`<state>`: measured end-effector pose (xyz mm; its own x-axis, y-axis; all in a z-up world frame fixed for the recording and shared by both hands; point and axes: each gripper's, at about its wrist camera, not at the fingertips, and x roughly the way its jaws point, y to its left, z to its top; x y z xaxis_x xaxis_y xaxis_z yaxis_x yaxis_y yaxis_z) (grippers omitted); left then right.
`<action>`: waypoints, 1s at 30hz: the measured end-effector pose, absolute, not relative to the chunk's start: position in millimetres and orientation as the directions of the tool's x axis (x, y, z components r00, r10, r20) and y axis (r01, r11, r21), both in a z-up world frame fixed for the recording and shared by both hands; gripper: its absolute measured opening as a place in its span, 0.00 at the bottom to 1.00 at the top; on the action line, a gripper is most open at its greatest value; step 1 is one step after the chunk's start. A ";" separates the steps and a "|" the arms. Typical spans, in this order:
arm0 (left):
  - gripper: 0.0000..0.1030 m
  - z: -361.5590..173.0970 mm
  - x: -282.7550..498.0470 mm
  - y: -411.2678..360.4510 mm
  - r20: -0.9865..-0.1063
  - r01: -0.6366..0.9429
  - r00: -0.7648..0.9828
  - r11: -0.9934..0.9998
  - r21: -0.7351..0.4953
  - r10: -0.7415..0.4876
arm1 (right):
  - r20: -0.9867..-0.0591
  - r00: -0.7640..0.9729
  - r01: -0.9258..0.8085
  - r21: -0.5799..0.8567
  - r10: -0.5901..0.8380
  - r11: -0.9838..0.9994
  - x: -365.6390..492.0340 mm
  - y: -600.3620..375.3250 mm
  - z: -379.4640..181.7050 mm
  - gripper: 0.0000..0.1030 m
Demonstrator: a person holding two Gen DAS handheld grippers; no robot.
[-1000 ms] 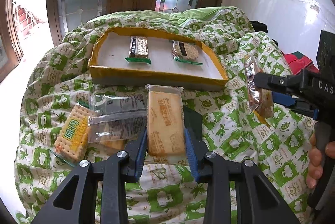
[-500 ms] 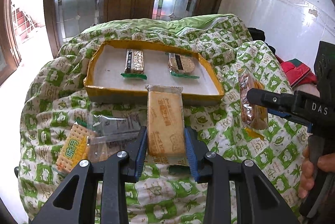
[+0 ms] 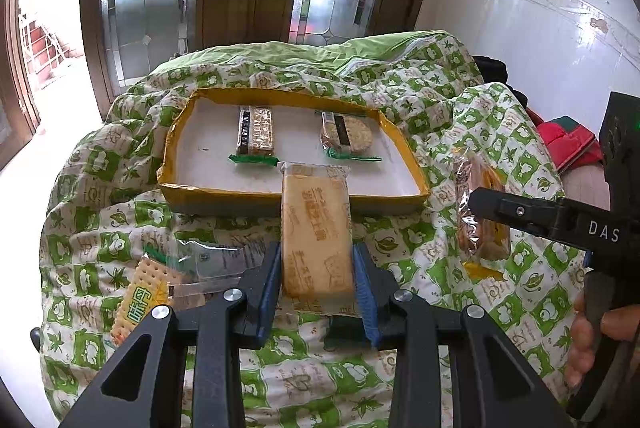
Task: Organize snacks
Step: 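Carry the yellow pack over the tray while the left tool carries the beige biscuit pack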
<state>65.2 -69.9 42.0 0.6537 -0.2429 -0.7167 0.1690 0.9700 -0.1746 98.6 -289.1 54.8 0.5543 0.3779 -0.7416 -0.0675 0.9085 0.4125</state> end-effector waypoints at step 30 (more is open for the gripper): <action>0.35 49.6 91.5 -60.1 -0.713 0.147 0.659 0.970 -0.192 -0.241 | -0.752 0.550 -0.087 0.380 0.363 0.921 126.1 -288.3 63.7 0.68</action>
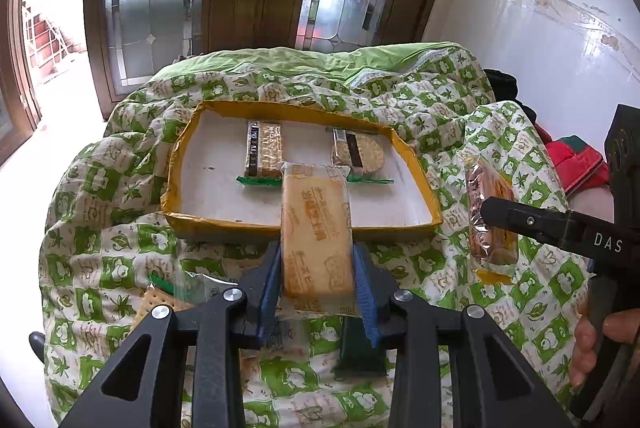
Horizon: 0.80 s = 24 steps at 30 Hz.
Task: Organize snacks
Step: 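Carry the yellow pack over the tray while the left tool carries the beige biscuit pack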
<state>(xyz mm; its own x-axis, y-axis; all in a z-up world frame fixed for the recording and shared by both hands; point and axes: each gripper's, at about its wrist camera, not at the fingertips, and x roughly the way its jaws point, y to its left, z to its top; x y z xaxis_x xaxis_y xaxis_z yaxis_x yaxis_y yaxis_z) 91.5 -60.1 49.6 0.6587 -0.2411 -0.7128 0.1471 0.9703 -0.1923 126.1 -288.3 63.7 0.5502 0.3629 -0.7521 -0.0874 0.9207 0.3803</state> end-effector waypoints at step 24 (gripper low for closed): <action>0.35 50.2 153.0 -59.9 -0.730 0.127 0.636 0.967 -0.220 -0.250 | -0.757 0.566 -0.057 0.358 0.326 0.932 190.3 -295.3 64.3 0.68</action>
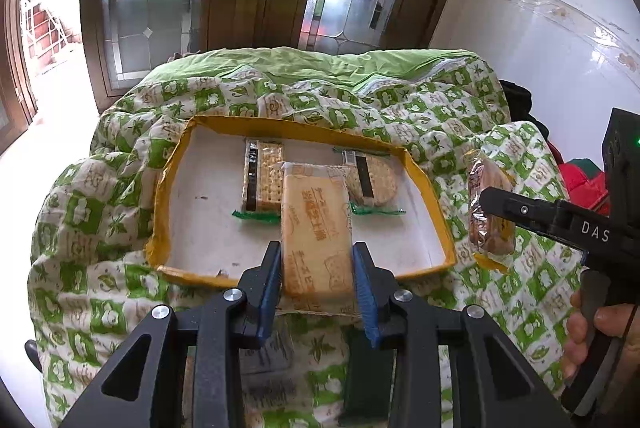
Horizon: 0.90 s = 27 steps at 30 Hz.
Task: Organize snacks
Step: 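Carry the yellow pack over the tray while the left tool carries the beige biscuit pack, then lower both packs into the tray and open both tools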
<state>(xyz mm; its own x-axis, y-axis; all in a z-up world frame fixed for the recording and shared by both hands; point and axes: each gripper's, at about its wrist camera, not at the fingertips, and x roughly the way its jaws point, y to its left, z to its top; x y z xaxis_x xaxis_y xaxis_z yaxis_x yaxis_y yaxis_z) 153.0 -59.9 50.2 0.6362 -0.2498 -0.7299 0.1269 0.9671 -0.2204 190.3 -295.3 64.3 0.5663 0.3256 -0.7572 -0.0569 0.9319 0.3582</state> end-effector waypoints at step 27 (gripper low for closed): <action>0.35 5.6 252.8 -90.4 -0.792 0.078 0.556 0.964 -0.254 -0.253 | -0.813 0.437 -0.090 0.385 0.384 0.918 253.4 -271.5 1.7 0.68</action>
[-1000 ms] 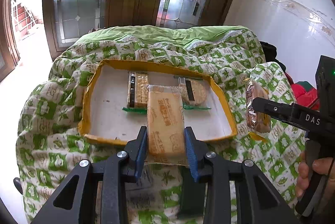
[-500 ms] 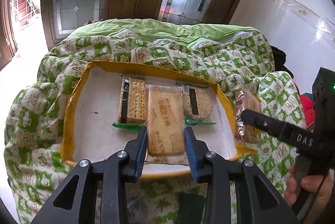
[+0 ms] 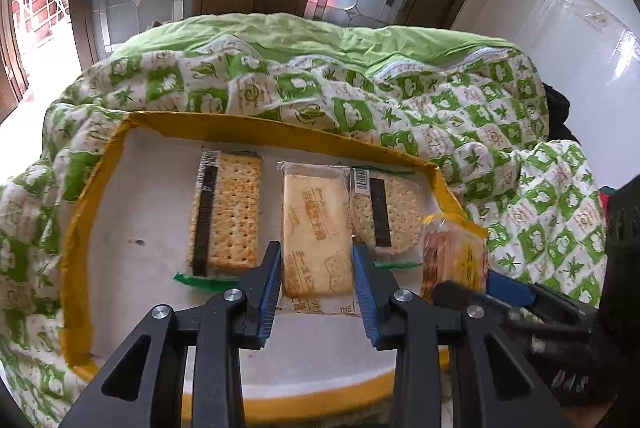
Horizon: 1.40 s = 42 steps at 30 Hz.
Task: Organize snacks
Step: 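Lower both packs into the tray and open both tools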
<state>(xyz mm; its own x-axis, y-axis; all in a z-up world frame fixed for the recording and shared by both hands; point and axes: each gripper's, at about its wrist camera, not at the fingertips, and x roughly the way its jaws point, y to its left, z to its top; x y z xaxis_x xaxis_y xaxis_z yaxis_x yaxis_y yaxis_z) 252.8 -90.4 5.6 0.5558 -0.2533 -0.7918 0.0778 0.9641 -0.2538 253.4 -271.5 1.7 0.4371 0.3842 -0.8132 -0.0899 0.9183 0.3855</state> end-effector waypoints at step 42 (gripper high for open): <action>0.35 -31.1 297.9 -104.5 -0.835 0.101 0.507 0.976 -0.192 -0.216 | -0.890 0.364 -0.172 0.227 0.276 0.958 261.1 -243.4 -31.2 0.68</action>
<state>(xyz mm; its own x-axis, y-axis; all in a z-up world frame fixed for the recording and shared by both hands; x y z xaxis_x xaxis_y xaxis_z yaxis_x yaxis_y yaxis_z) 297.9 -104.5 -31.1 0.5068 -0.2161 -0.8346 0.1008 0.9763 -0.1915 261.1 -243.4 -31.2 0.3636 0.2765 -0.8896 -0.1724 0.9584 0.2274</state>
